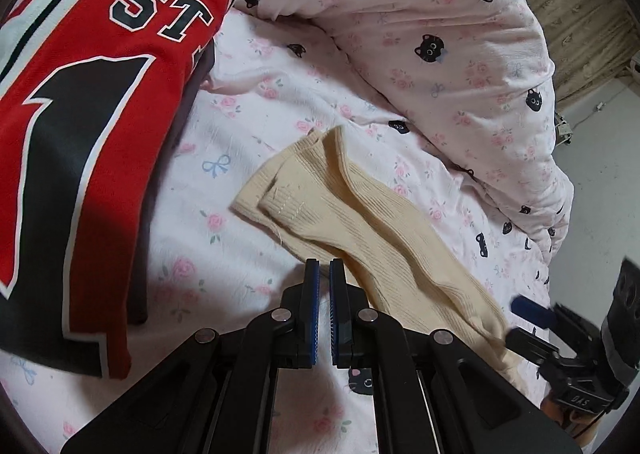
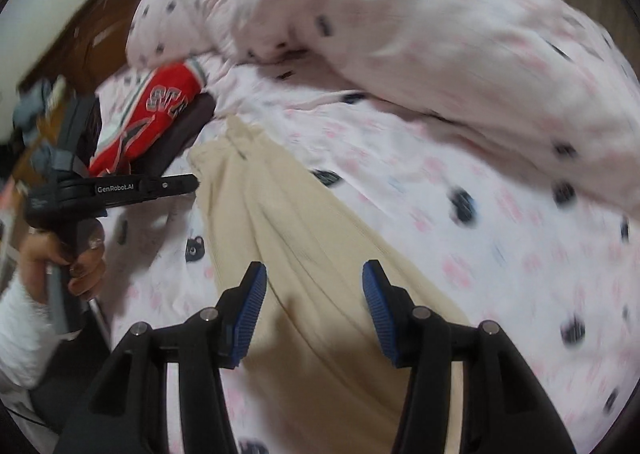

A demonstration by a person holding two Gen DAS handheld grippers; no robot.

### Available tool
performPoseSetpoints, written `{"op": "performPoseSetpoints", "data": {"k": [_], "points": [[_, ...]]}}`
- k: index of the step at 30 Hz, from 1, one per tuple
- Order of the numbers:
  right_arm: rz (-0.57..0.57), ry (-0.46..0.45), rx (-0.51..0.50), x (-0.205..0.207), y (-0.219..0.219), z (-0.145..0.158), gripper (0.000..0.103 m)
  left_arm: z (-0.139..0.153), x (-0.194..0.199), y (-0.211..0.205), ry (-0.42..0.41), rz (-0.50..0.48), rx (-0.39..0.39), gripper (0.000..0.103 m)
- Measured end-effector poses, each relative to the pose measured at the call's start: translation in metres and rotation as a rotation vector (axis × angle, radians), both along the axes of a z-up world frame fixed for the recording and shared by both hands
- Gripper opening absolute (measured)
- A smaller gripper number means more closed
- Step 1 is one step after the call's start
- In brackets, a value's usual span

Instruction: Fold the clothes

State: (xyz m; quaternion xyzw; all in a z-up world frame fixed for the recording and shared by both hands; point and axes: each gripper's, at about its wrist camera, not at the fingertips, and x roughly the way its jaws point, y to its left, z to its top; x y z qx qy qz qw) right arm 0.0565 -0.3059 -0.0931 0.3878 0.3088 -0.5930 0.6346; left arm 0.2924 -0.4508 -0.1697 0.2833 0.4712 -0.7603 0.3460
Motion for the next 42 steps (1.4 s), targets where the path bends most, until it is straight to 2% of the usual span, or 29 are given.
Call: {"op": "performPoseSetpoints", "data": {"k": [4,7,13,17,20,25,29,33,35,36,39,42], "points": [[0.045,0.054,0.038,0.027,-0.030,-0.012,0.049,-0.001,0.006,-0.004,0.010,-0.002,0.000,0.003],[0.060,0.084,0.059,0.036,-0.041,-0.017,0.043,-0.004,0.015,-0.011,0.059,0.018,0.041,0.003],[0.065,0.121,0.100,0.037,-0.051,-0.028,0.038,0.007,0.015,-0.011,0.056,0.010,-0.004,0.003],[0.085,0.113,0.125,0.039,-0.052,-0.032,0.024,0.006,0.013,-0.012,0.057,0.006,0.010,0.003],[0.089,0.115,0.146,0.040,-0.053,-0.036,0.003,0.004,0.015,-0.015,0.059,0.013,0.021,0.003],[0.056,0.096,0.120,0.029,-0.057,-0.022,0.002,0.003,0.017,-0.016,0.055,0.018,0.033,0.003],[-0.005,0.125,0.107,0.011,-0.069,-0.011,0.002,0.002,0.016,-0.015,0.035,0.015,0.034,0.003],[-0.078,0.197,0.145,-0.003,-0.086,-0.018,0.004,0.000,0.015,-0.016,0.022,0.011,0.046,0.003],[-0.104,0.249,0.160,-0.006,-0.095,-0.022,0.016,-0.001,0.016,-0.017,0.025,0.012,0.048,0.003],[-0.108,0.264,0.154,-0.005,-0.098,-0.023,0.019,-0.001,0.016,-0.018,0.026,0.014,0.048,0.003],[-0.080,0.209,0.102,0.006,-0.103,-0.014,0.019,-0.001,0.019,-0.019,0.027,0.024,0.055,0.003],[0.015,0.128,0.045,0.034,-0.106,-0.004,0.019,0.004,0.026,-0.015,0.011,0.030,0.061,0.003]]}}
